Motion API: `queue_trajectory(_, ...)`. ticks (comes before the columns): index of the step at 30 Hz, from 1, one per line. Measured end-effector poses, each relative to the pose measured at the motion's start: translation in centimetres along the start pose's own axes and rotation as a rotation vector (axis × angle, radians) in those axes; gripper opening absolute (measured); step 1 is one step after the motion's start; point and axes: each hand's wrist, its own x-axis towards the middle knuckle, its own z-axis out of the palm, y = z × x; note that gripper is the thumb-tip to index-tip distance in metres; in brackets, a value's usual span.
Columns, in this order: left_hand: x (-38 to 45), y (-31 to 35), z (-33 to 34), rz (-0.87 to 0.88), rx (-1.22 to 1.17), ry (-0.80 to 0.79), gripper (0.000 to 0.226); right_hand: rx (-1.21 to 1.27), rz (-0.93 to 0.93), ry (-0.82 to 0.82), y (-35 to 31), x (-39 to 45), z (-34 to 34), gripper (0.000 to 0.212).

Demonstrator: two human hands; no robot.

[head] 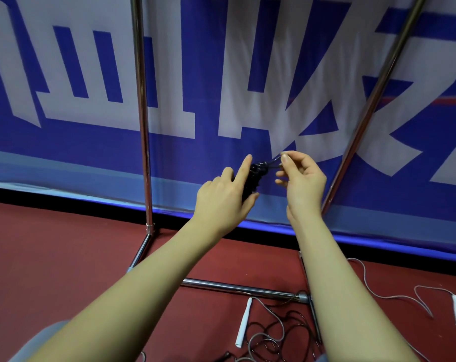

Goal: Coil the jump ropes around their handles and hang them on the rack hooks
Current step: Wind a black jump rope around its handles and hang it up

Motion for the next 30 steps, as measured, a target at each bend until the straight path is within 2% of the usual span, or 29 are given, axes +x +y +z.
queue_trajectory(4,0.0,0.3,-2.3,0.000,-0.014,0.033,0.081,-0.046,-0.107,-0.103,-2.8,-1.5,0.5,0.018)
queue_trajectory(16,5.4,1.4,-9.9,0.027,-0.008,0.246,0.068,-0.113,-0.299,-0.103,-13.5,-2.5,2.3,0.015)
queue_trajectory(20,9.1,2.3,-12.3,0.043,-0.052,0.249,0.075,-0.157,-0.384,-0.064,-17.4,-0.3,3.2,0.014)
queue_trajectory(23,12.7,2.6,-13.2,0.040,-0.063,0.258,0.072,-0.194,-0.447,-0.053,-19.9,2.2,4.1,0.015)
queue_trajectory(30,22.3,1.4,-13.6,0.050,0.012,0.334,0.072,-0.269,-0.588,-0.021,-24.4,10.3,7.5,0.011)
